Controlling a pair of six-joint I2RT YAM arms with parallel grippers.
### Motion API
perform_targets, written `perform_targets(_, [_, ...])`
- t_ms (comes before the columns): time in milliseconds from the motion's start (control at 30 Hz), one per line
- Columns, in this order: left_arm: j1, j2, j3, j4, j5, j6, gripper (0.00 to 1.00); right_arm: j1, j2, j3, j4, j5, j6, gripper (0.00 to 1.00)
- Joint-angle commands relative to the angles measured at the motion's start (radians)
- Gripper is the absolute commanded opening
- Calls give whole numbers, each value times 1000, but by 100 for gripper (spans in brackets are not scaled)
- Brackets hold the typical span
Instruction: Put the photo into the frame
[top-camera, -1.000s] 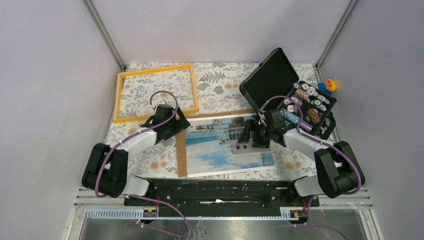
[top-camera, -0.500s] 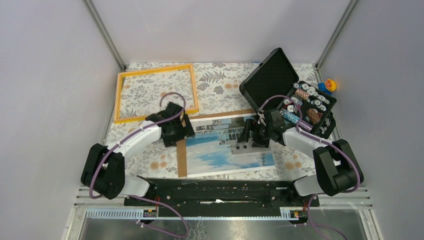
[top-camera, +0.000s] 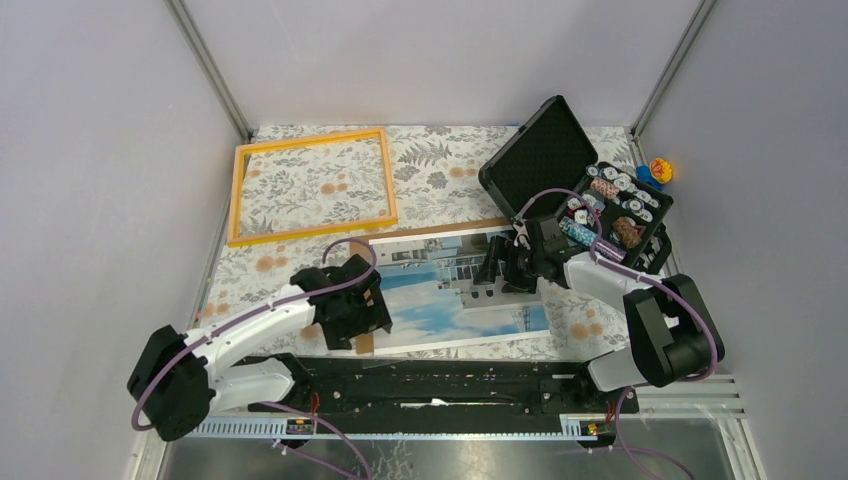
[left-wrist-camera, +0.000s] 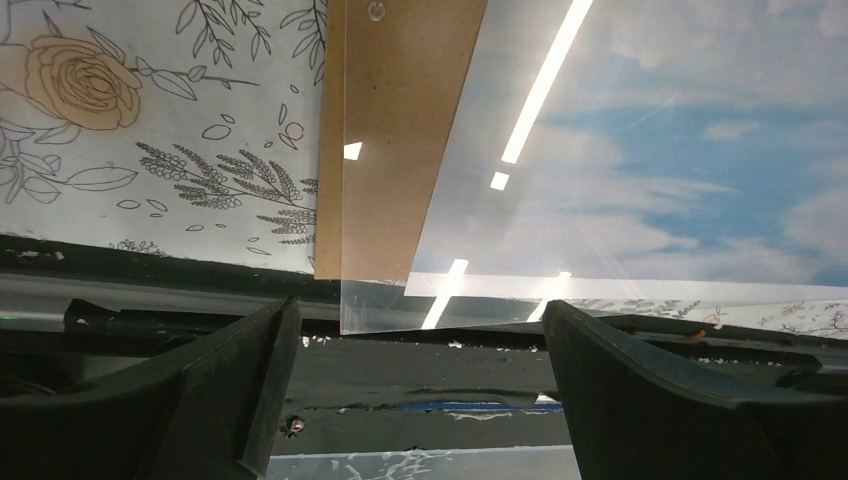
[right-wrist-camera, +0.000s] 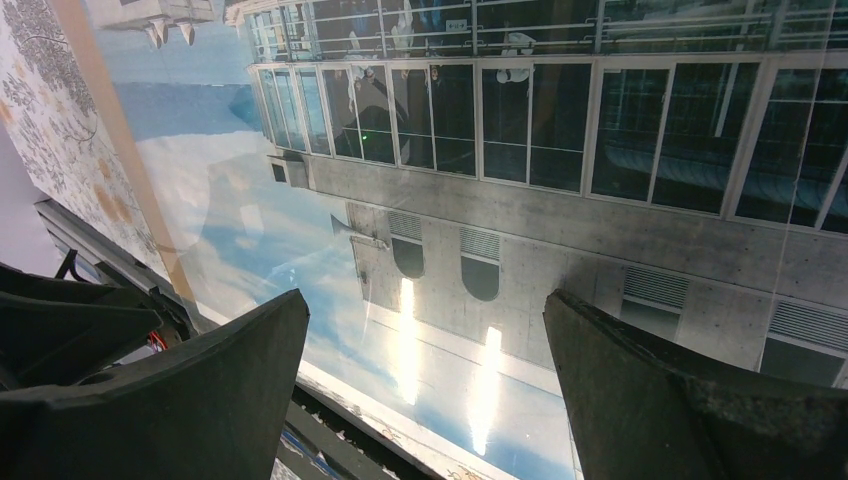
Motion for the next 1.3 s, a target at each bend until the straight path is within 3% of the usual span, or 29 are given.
perform_targets(0, [-7, -39, -53, 79, 43, -72, 99, -1, 23, -30, -36, 45, -41, 97])
perform_targets(367, [-37, -58, -159, 162, 130, -104, 99, -1, 29, -23, -23, 45, -42, 97])
perform_targets(1267, [-59, -104, -181, 296, 169, -75, 99, 0, 40, -26, -10, 42, -39, 97])
